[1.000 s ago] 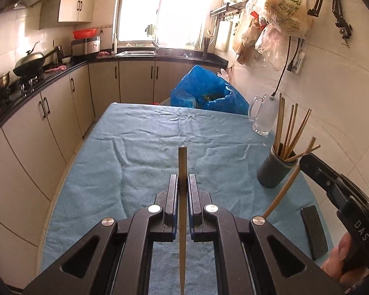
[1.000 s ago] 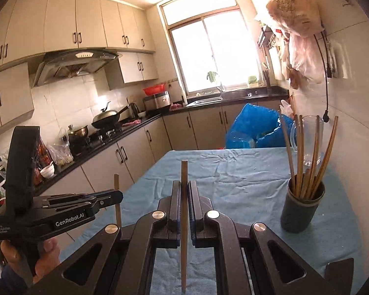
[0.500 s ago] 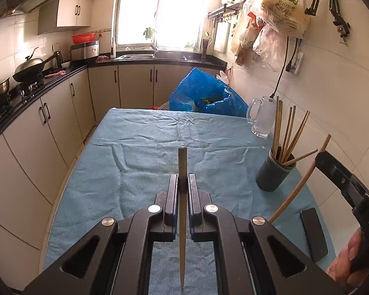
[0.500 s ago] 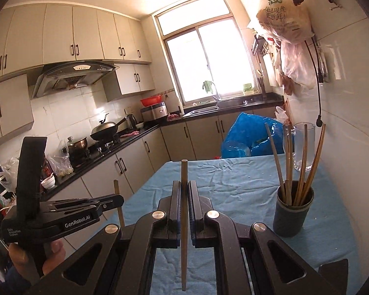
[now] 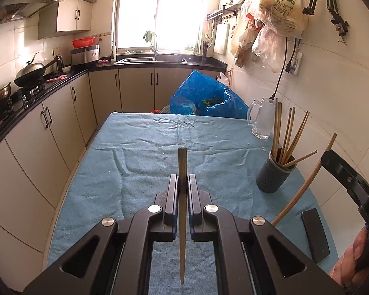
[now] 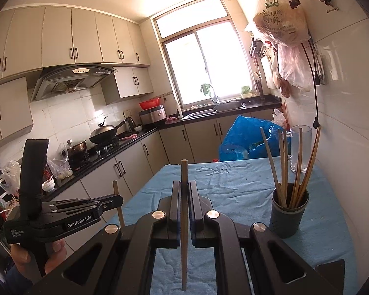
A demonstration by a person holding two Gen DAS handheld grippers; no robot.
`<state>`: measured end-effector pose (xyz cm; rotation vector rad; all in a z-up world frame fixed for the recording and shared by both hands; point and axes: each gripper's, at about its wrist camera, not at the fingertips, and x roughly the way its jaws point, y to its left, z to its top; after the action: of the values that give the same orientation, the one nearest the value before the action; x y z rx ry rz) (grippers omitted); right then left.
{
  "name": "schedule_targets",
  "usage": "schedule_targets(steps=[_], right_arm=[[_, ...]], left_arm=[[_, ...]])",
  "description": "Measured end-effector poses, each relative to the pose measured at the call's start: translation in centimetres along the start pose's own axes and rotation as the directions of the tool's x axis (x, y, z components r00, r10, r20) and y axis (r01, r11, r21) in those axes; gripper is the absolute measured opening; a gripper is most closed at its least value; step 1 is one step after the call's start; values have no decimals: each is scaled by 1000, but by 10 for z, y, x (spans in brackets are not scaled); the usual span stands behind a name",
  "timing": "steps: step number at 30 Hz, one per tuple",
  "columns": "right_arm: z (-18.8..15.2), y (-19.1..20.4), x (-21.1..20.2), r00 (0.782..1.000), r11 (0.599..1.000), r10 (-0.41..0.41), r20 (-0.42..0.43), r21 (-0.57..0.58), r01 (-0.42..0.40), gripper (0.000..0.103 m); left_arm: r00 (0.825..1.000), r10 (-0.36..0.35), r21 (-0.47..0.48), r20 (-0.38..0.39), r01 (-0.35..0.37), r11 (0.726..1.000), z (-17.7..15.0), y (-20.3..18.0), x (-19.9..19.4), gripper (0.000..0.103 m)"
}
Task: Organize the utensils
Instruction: 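Hold both chopsticks upright and carry them toward the black cup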
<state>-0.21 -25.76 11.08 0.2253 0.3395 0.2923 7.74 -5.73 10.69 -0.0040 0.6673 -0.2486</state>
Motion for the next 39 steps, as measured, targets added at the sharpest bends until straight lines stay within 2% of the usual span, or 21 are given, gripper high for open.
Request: schedule_targets(steps=[21,39], right_arm=[[10,-3,-21,999,1000,-5,46,7,5,6],[27,-21,-56,992,999,-22,124,31,18,6]], left_arm=[[1000,9,31,16,-10,999,5,-8,-10,6],[1000,2,90,21,-4,996,16,-39,-10,6]])
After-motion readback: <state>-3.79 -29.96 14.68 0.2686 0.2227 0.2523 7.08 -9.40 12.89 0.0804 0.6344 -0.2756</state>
